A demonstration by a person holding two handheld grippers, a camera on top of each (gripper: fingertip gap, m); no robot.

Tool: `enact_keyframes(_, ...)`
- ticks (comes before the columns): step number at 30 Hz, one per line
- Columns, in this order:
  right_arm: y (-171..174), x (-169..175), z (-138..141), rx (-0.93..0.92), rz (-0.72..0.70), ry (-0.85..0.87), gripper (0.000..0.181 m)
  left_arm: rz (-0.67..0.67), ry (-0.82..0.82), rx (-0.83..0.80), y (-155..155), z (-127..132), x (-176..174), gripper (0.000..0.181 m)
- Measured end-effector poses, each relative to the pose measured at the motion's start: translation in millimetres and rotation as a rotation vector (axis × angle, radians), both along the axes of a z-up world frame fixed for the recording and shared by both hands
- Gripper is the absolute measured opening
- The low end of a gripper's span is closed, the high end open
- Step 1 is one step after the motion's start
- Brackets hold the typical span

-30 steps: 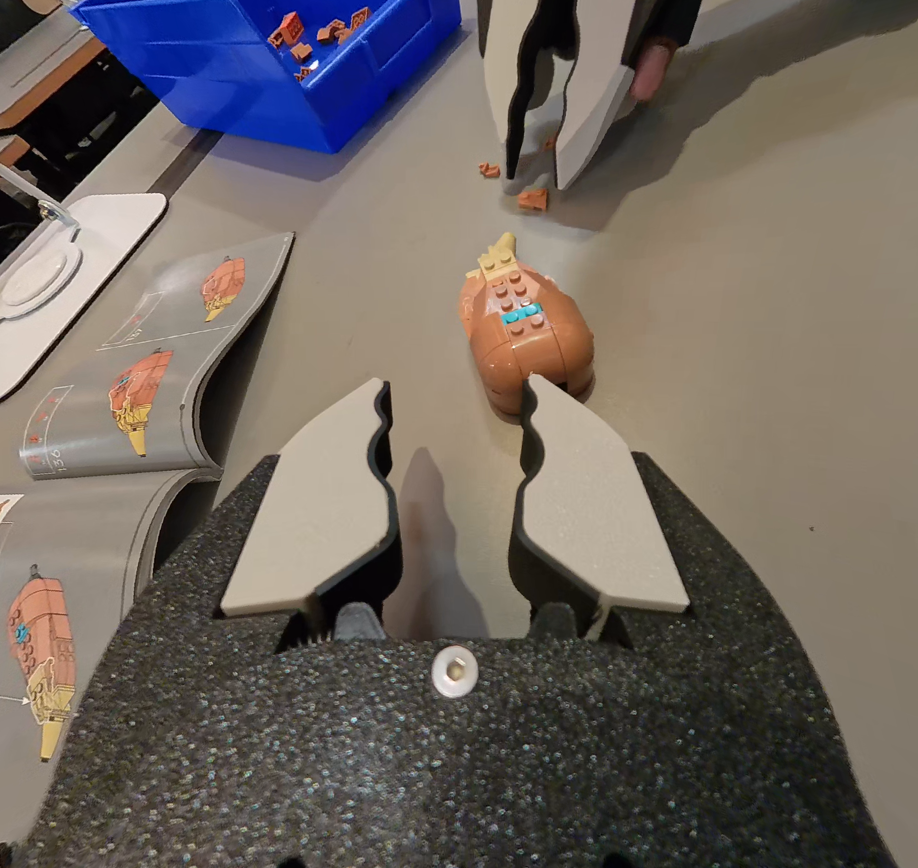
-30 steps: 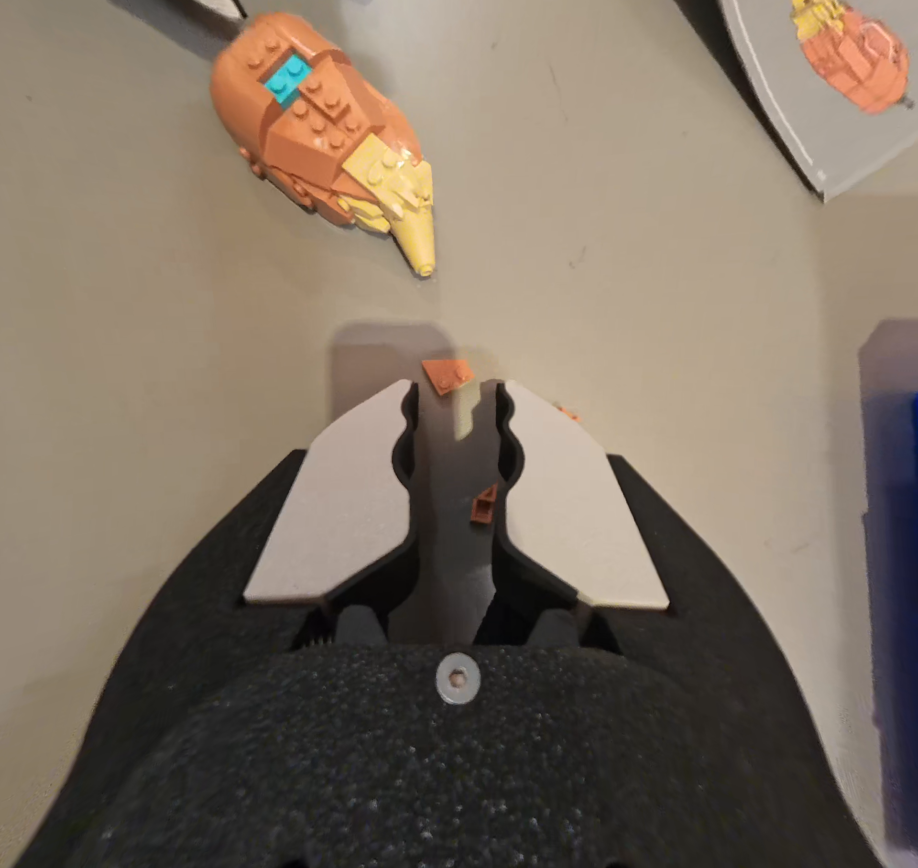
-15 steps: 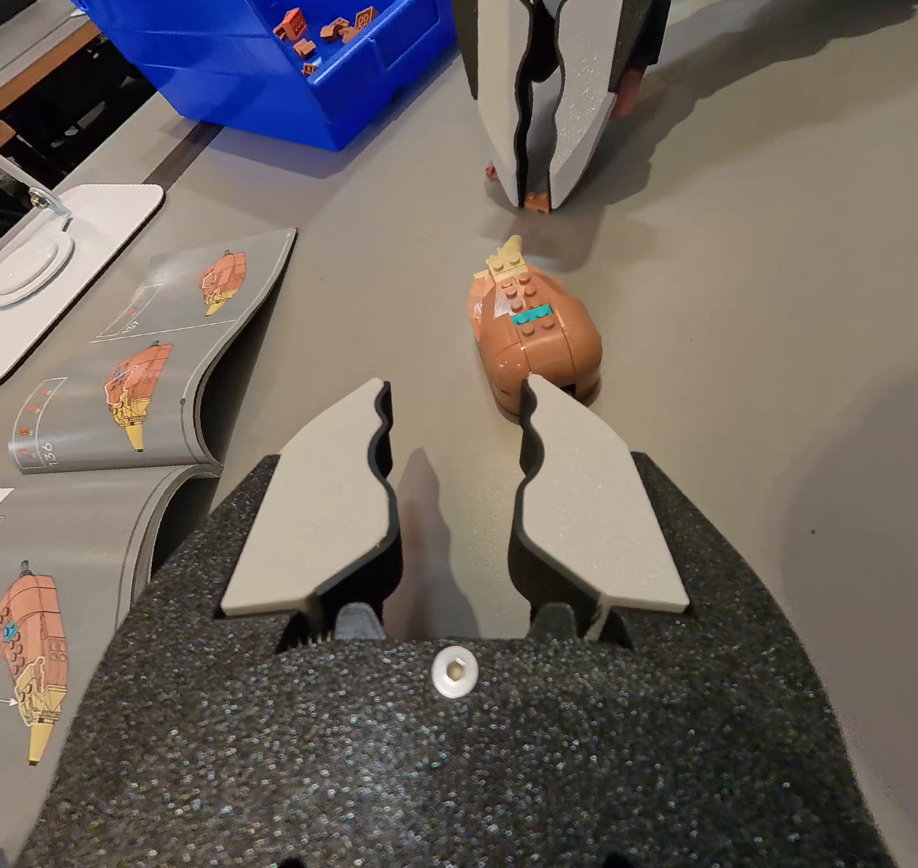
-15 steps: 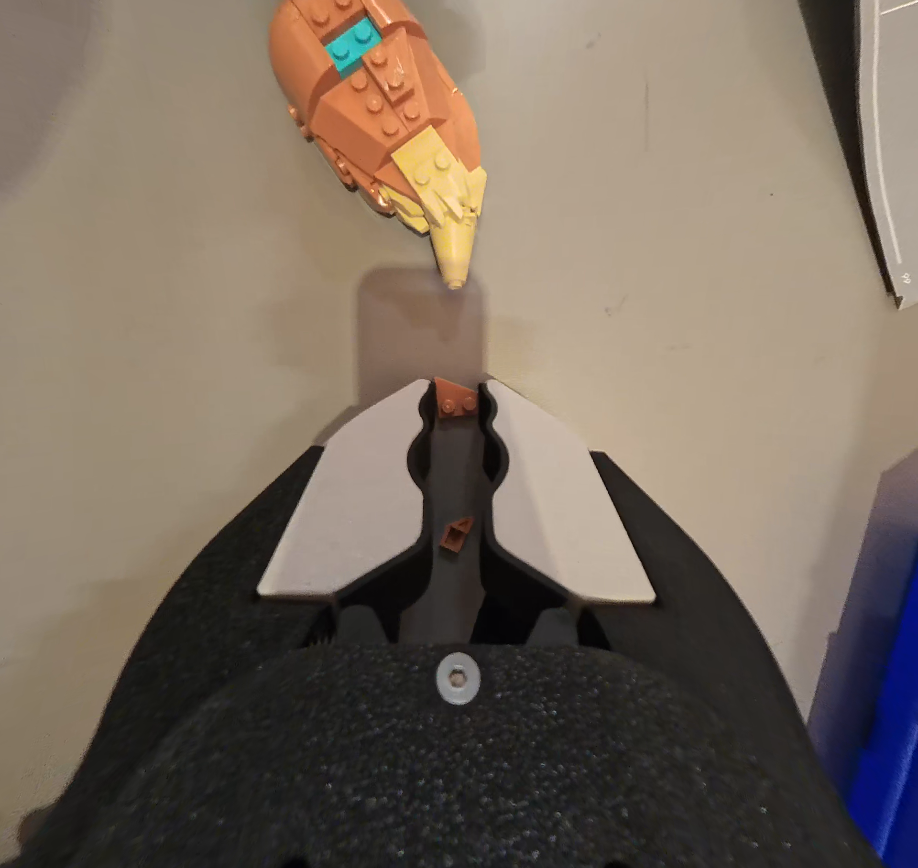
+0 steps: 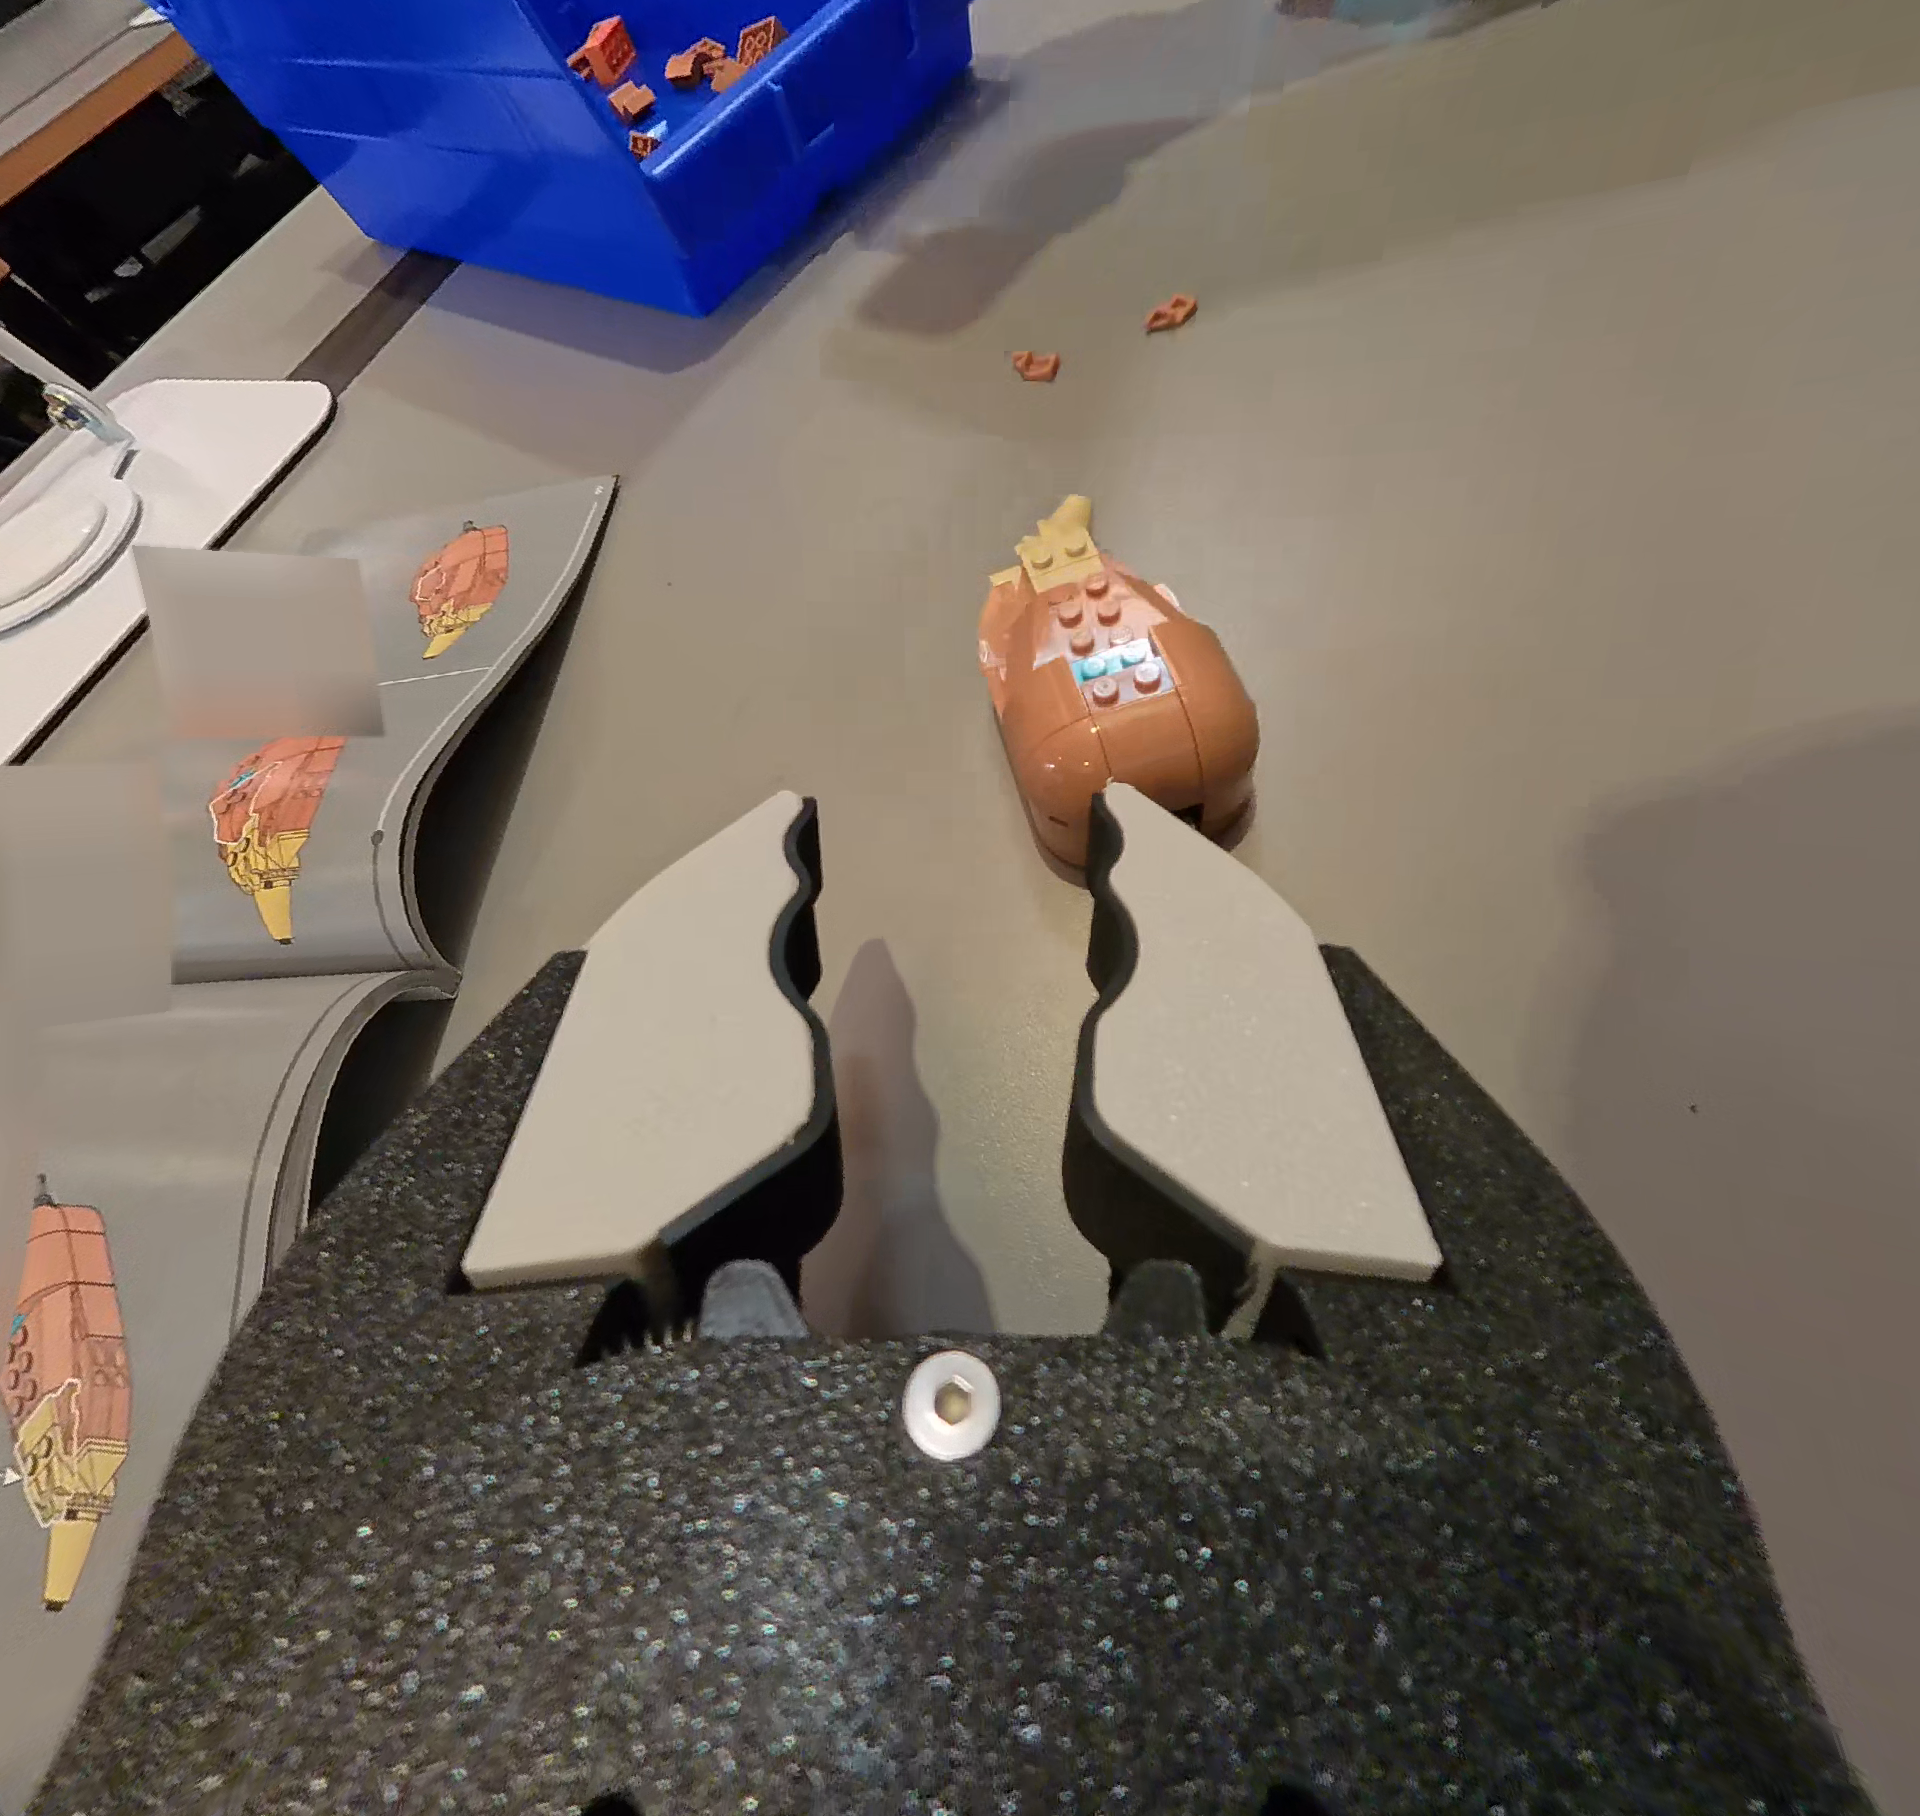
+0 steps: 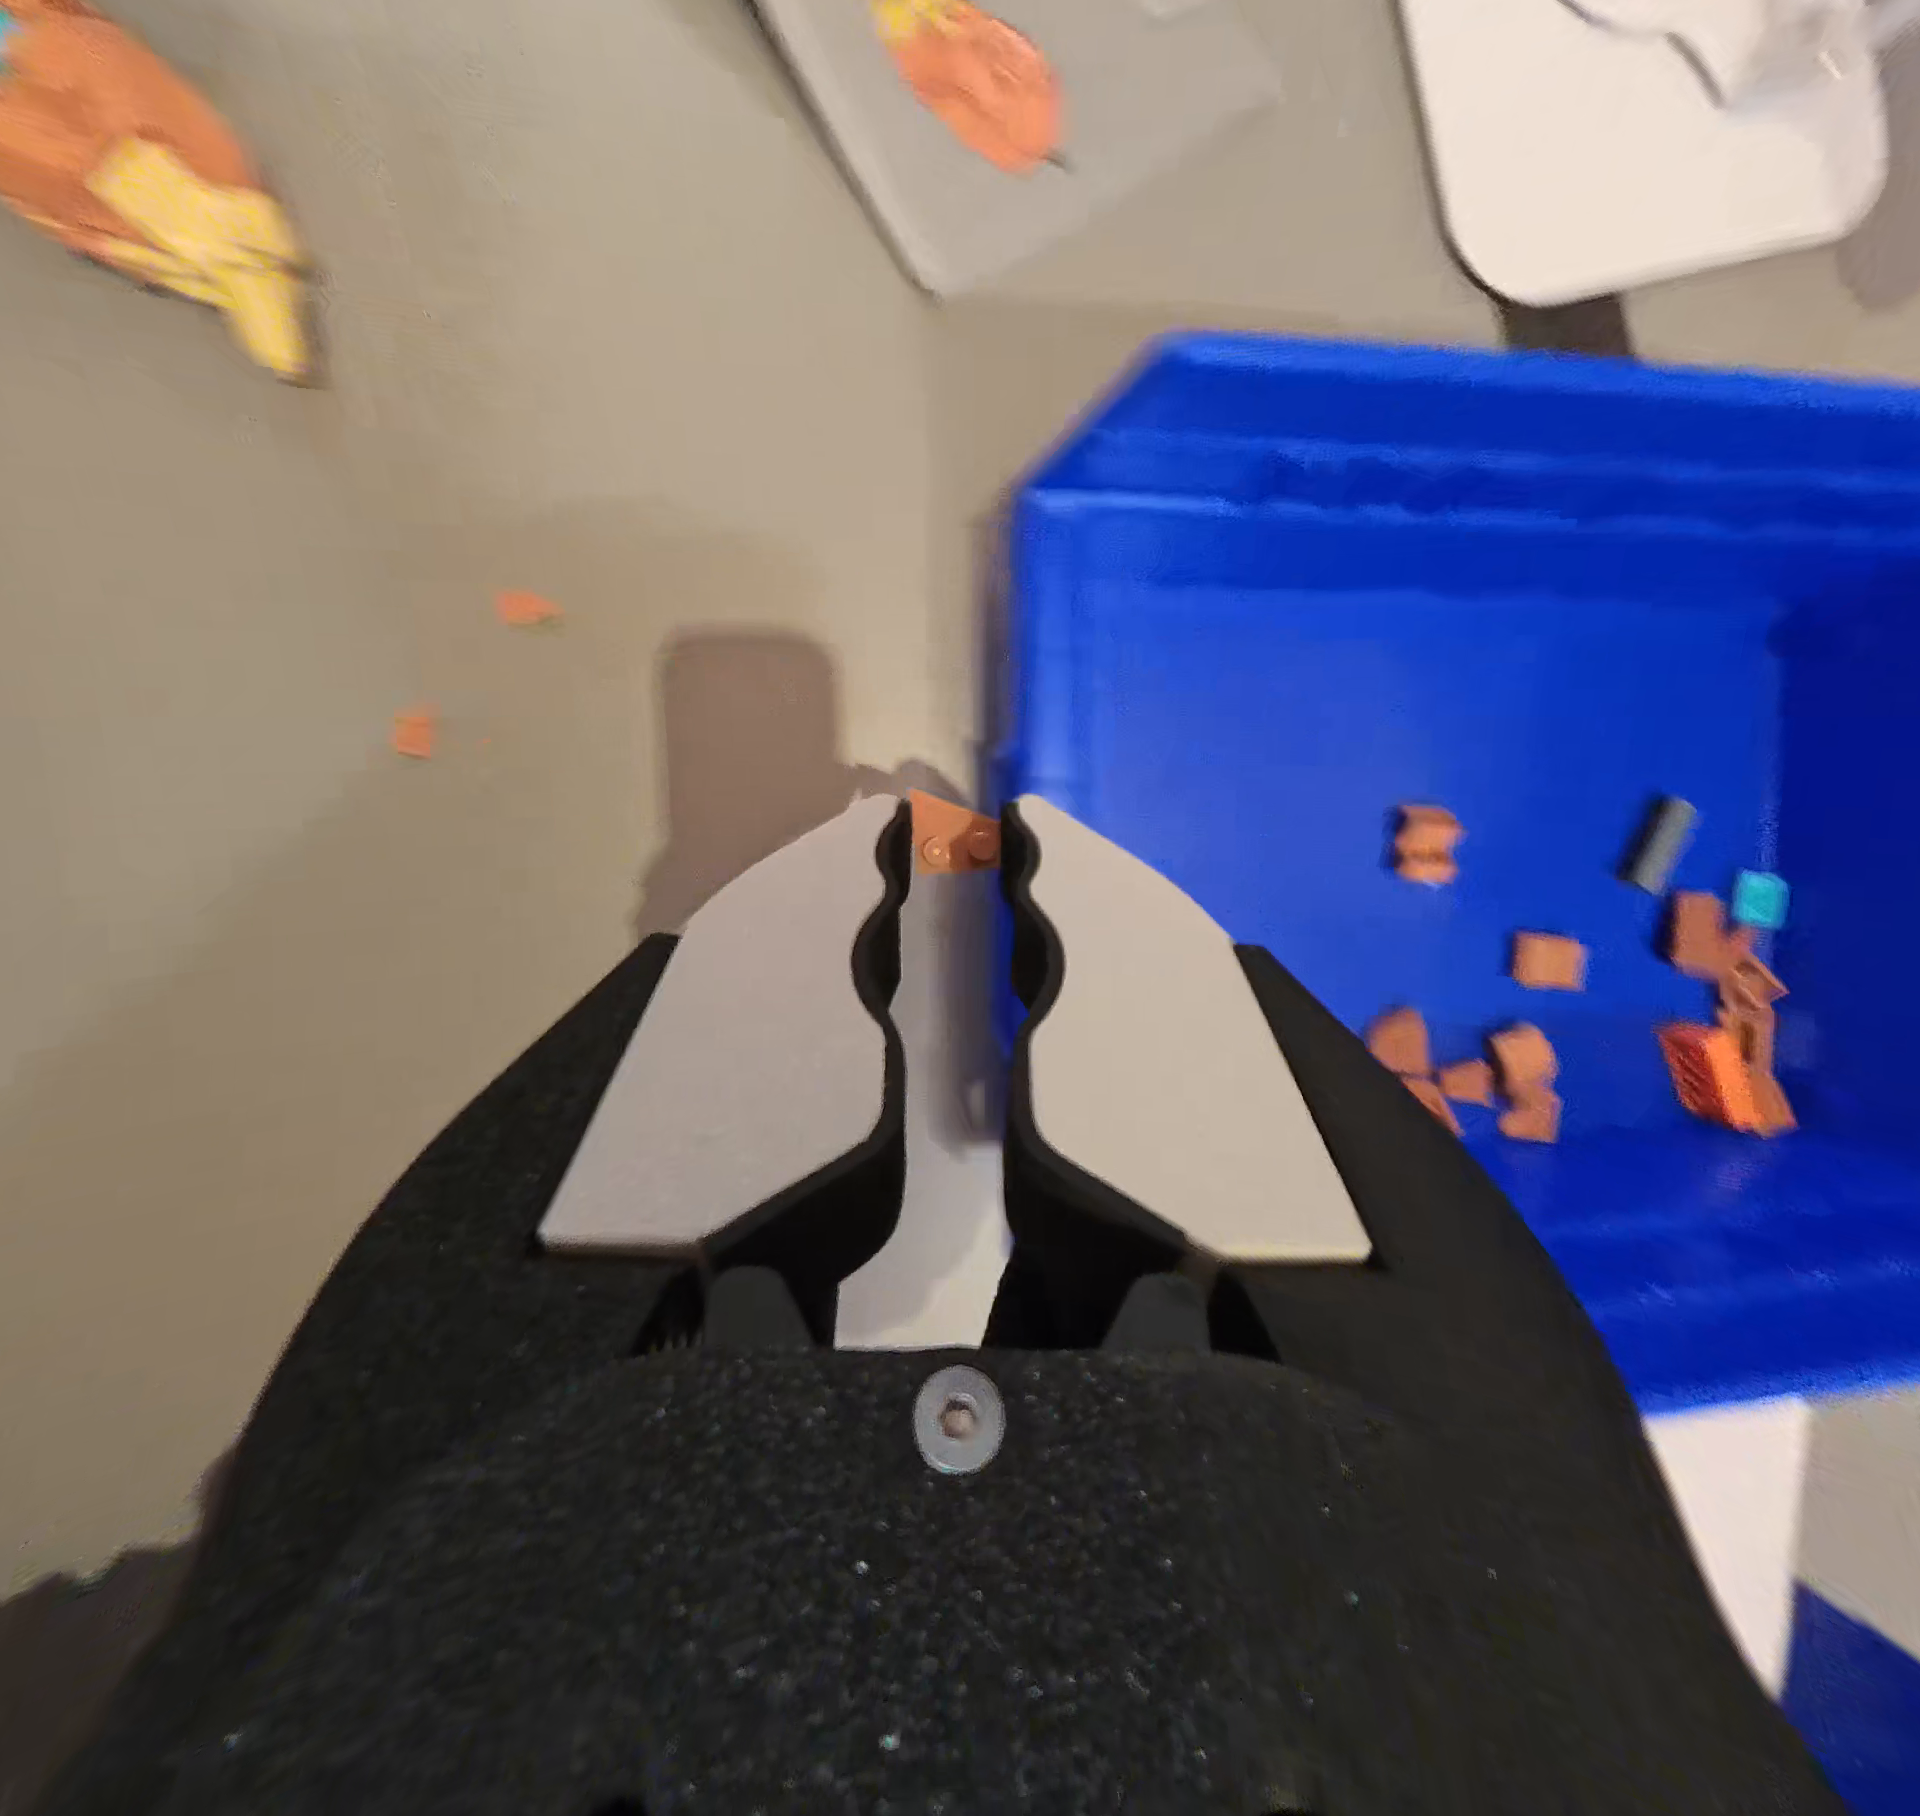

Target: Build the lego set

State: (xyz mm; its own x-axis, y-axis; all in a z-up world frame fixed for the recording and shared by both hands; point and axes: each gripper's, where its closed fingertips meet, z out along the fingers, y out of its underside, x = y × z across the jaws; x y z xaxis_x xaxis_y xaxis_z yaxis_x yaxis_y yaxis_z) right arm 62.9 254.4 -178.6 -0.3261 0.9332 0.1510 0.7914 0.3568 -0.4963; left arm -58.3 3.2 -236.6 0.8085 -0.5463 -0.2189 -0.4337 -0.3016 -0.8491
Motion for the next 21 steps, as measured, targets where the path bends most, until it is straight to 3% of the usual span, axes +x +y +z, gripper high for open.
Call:
enact_keyframes(1, 20.8, -0.1, 0.3, 0.011, -0.022, -0.020, 0.016, 0.002, 0.002, 0.001, 0.5, 0.0, -0.6, 0.049)
enact_keyframes(3, 52.6, -1.9, -5.7, 0.024, -0.043, -0.074, 0.016, 0.008, 0.004, 0.004, 1.6, 0.1, -2.4, 0.049)
enact_keyframes(6, 73.7, -10.4, -21.8, 0.051, -0.012, -0.154, 0.016, 0.024, -0.006, 0.009, 4.0, 1.3, -6.4, 0.049)
enact_keyframes(10, 73.9, -24.0, -45.7, 0.088, 0.062, -0.260, 0.017, 0.042, -0.029, 0.008, 6.9, 3.1, -11.3, 0.049)
enact_keyframes(15, 77.1, -32.8, -70.9, 0.095, 0.054, -0.326, 0.017, 0.040, -0.034, 0.005, 7.2, 3.4, -11.9, 0.048)
enact_keyframes(18, 84.5, -32.9, -71.6, 0.104, 0.036, -0.316, 0.018, 0.033, -0.026, 0.006, 6.4, 2.8, -10.8, 0.048)
enact_keyframes(21, 97.8, -31.9, -54.6, 0.116, 0.004, -0.274, 0.027, 0.026, -0.017, 0.005, 5.9, 1.9, -9.8, 0.048)
